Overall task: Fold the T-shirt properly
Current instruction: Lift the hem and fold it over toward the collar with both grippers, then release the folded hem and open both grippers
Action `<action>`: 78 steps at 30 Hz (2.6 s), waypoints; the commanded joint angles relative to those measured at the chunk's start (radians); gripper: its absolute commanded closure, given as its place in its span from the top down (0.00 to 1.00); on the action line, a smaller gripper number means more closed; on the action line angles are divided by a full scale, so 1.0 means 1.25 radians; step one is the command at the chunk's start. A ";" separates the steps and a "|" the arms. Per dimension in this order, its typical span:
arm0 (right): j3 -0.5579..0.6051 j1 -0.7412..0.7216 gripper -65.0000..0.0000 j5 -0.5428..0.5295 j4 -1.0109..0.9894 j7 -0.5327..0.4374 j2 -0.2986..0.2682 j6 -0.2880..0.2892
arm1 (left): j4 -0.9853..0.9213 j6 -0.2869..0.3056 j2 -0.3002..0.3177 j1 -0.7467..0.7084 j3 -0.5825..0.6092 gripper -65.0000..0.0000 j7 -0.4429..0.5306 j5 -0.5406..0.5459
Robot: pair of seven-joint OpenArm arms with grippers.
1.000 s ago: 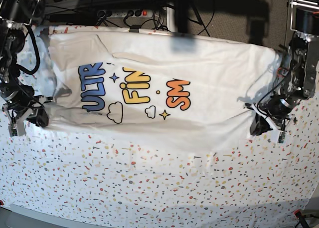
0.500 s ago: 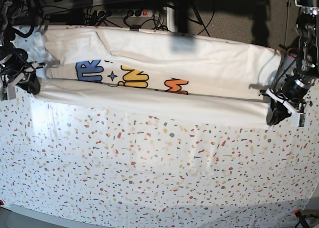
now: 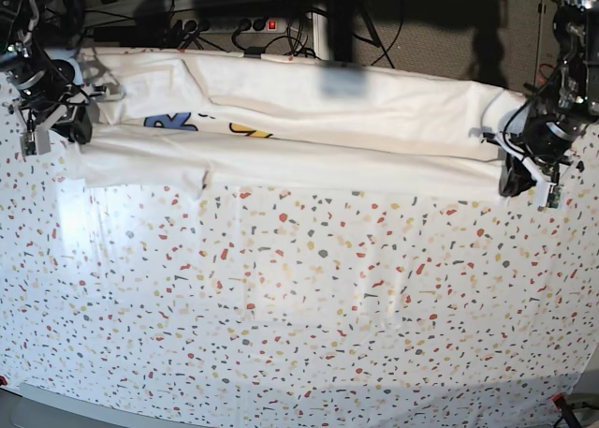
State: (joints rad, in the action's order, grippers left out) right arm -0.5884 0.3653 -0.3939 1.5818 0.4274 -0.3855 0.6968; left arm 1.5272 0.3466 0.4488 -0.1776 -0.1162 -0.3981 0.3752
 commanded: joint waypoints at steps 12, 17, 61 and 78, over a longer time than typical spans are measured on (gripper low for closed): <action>-0.006 -0.004 0.33 0.004 0.013 0.059 0.001 0.001 | 0.014 -0.003 0.014 -0.005 -0.007 0.38 -0.002 -0.009; -0.006 -0.013 0.33 -0.002 0.013 0.055 0.001 0.001 | 0.014 -0.019 0.029 -0.002 -0.007 0.52 -0.002 -0.006; -0.006 -0.057 0.33 -0.002 0.013 0.072 0.001 0.001 | -0.151 0.078 0.067 0.005 -0.007 0.00 -0.019 0.206; 0.019 -0.057 0.33 -0.005 0.013 0.106 0.047 0.001 | 0.214 -0.161 0.103 -0.023 -0.007 0.00 -0.261 0.151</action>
State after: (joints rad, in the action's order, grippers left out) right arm -0.5598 0.2993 -0.3878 1.5818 0.5789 -0.3096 0.6960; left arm 1.7771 0.1360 0.5625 -0.2241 -0.1162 -0.7551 0.5575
